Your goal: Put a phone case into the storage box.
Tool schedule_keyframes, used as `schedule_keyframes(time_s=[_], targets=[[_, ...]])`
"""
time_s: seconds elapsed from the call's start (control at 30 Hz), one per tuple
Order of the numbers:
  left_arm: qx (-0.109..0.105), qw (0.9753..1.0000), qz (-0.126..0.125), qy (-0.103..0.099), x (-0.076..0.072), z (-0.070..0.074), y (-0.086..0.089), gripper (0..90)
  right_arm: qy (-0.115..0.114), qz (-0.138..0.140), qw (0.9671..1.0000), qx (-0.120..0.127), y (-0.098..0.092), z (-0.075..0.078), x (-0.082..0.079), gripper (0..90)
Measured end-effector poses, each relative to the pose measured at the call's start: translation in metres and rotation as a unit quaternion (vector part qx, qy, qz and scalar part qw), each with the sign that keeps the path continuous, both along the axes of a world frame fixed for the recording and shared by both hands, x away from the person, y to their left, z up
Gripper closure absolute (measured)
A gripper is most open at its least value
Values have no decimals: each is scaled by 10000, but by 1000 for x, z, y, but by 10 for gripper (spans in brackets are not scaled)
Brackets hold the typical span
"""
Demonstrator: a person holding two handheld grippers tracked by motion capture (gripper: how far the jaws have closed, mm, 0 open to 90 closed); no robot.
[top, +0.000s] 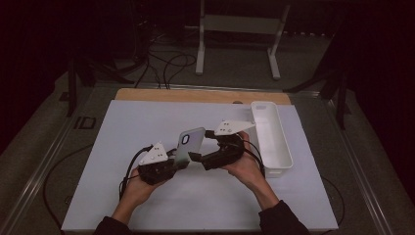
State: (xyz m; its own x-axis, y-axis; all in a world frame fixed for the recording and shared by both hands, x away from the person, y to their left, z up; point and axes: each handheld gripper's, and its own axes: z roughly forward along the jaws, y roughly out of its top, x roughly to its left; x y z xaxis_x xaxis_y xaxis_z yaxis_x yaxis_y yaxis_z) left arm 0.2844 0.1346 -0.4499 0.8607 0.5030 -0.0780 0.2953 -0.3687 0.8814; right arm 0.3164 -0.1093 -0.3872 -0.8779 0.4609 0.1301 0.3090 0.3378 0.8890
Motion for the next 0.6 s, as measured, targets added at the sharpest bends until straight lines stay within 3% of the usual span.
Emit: schedule_keyframes(time_s=[0.37, 0.6], targets=[[-62, 9993, 371, -26, 0, 1, 1, 860, 1, -428, 9991, 72, 3, 1, -4, 82], [20, 9987, 516, -21, 1, -1, -2, 860, -18, -742, 9970, 239, 12, 5, -6, 83]])
